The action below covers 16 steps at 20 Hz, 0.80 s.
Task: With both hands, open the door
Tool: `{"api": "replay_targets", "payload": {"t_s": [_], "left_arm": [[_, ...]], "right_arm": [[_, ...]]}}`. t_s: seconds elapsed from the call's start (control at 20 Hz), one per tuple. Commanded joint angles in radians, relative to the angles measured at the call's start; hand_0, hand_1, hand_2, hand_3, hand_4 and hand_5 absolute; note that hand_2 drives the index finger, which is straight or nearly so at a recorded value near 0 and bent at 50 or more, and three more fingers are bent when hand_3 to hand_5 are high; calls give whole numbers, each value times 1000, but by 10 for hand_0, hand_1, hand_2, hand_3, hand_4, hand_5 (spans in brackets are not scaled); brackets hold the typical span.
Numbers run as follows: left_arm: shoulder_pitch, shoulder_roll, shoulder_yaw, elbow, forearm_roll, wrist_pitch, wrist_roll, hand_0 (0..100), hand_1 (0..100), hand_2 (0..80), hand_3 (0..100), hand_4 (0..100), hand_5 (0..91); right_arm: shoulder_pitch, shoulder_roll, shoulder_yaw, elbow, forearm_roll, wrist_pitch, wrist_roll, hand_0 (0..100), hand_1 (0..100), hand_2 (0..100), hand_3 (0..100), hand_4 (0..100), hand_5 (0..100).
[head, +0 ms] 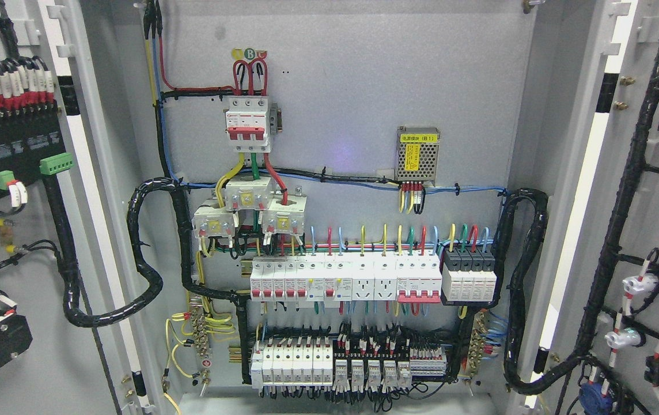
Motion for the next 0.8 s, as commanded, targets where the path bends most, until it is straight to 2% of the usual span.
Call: {"api": "replay_targets", "payload": {"t_s": [0.0, 0.4, 0.75], "left_arm": [[-95, 59, 37, 236, 3, -682, 0, 120, 389, 0, 0, 0, 0], [-207, 102, 38, 410, -4, -662, 0, 120, 389, 0, 0, 0, 0], [-230, 124, 54, 477, -5, -610, 0, 120, 389, 0, 0, 0, 0]], "right_arm": [[15, 4, -39, 0, -17, -1, 7, 120, 389, 0, 0, 0, 0], [21, 12, -51, 1, -51, -1, 7, 120, 389, 0, 0, 0, 0], [42, 12, -53, 10, -53, 2, 5, 120, 389, 0, 0, 0, 0]]}}
